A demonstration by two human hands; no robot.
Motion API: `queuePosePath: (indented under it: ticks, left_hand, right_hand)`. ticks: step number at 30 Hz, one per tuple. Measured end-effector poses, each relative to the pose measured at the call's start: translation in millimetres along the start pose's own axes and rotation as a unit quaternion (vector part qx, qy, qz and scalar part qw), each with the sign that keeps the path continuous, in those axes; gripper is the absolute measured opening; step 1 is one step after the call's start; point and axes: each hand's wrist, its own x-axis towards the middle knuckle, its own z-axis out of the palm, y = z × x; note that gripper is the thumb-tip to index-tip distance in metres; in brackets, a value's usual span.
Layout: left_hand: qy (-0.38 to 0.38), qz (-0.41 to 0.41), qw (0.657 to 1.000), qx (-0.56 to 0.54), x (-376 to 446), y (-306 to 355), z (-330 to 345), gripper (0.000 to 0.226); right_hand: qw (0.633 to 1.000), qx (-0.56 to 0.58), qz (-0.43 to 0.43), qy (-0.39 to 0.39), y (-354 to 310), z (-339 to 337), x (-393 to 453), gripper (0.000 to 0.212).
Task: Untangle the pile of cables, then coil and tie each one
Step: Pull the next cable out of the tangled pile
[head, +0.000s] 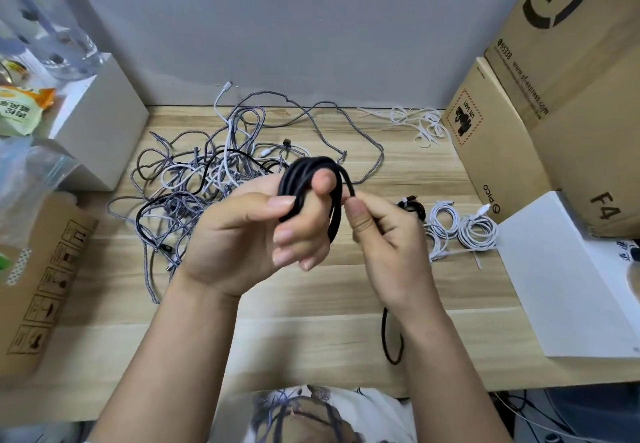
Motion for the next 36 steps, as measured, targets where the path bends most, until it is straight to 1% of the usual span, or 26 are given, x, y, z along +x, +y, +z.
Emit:
queuePosePath:
  ticks: [1, 2, 3, 5, 8, 9, 11, 12, 14, 15, 17, 18, 19, 21, 23, 25, 27, 29, 31, 33, 34, 36]
  left_hand:
    - [0.017, 0.02, 0.999, -0.024, 1, 2, 3, 0.025]
    - [0.041, 0.04, 0.998, -0.034, 2, 5, 5, 0.03]
    - [0.068, 0.06, 0.996, -0.025, 3, 6, 6, 0.036]
    - [0.126, 0.083, 0.988, 0.035, 6, 1, 5, 0.051]
    - [0.217, 0.073, 0.964, 0.137, 5, -7, -4, 0.073]
    - [0.246, 0.067, 0.951, 0.175, 6, -10, -6, 0.074]
    - [0.299, 0.045, 0.923, 0.239, 8, -16, -10, 0.066]
    - [0.316, 0.028, 0.909, 0.271, 8, -18, -11, 0.07]
    - [0.326, -0.006, 0.88, 0.347, 7, -23, -13, 0.08]
    - [0.323, -0.025, 0.866, 0.381, 5, -24, -14, 0.075]
    - [0.317, -0.066, 0.844, 0.428, 0, -25, -14, 0.056]
    - [0.313, -0.085, 0.835, 0.443, -1, -25, -11, 0.05]
    - [0.306, -0.098, 0.831, 0.454, -2, -24, -8, 0.053]
    - [0.279, -0.113, 0.837, 0.457, -2, -23, -2, 0.061]
    - [0.249, -0.13, 0.852, 0.442, -3, -21, -4, 0.064]
    - [0.23, -0.131, 0.882, 0.39, -6, -18, -8, 0.054]
    - [0.198, -0.116, 0.921, 0.314, -10, -15, -10, 0.044]
    - [0.143, -0.092, 0.958, 0.229, -13, -12, -9, 0.04]
    - [0.089, -0.073, 0.984, 0.136, -13, -8, -10, 0.039]
    - [0.043, -0.054, 0.996, 0.057, -11, -4, -10, 0.038]
    - [0.031, -0.042, 0.998, 0.024, -9, -3, -10, 0.037]
    - [0.03, -0.007, 0.999, -0.029, -6, -2, -9, 0.038]
  right_hand:
    - [0.999, -0.029, 0.012, -0.022, 1, 4, -2, 0.034]
    - [0.997, -0.056, 0.023, -0.046, 0, 8, -4, 0.035]
    - [0.994, -0.079, 0.032, -0.069, -1, 12, -6, 0.029]
    - [0.984, -0.137, 0.036, -0.111, -3, 16, -9, 0.017]
    - [0.968, -0.209, 0.011, -0.14, -8, 14, -13, 0.023]
    - [0.963, -0.232, -0.005, -0.134, -9, 13, -14, 0.026]
    - [0.958, -0.263, -0.037, -0.109, -13, 10, -16, 0.029]
    - [0.955, -0.275, -0.054, -0.094, -13, 10, -16, 0.028]
    - [0.951, -0.293, -0.084, -0.056, -13, 9, -16, 0.024]
    - [0.953, -0.287, -0.091, -0.037, -14, 8, -15, 0.024]
    - [0.969, -0.232, -0.084, -0.022, -15, 3, -14, 0.024]
    - [0.978, -0.192, -0.076, -0.024, -15, 0, -12, 0.022]
    - [0.986, -0.152, -0.07, -0.028, -16, -2, -11, 0.019]
    - [0.995, -0.078, -0.059, -0.033, -16, -5, -9, 0.013]
    - [0.996, -0.058, -0.073, 0.008, -17, -10, -8, 0.011]
    - [0.994, -0.051, -0.085, 0.054, -17, -17, -5, 0.007]
    - [0.994, -0.021, -0.076, 0.071, -14, -22, -2, 0.011]
    - [0.997, 0.004, -0.051, 0.059, -9, -21, 1, 0.009]
    - [0.998, 0.007, -0.038, 0.048, -4, -17, 3, 0.009]
    - [0.999, -0.003, -0.017, 0.029, 1, -12, 3, 0.013]
    - [1.0, -0.017, -0.003, 0.015, 3, -9, 3, 0.016]
    - [0.997, -0.07, 0.025, -0.017, 8, -4, 2, 0.026]
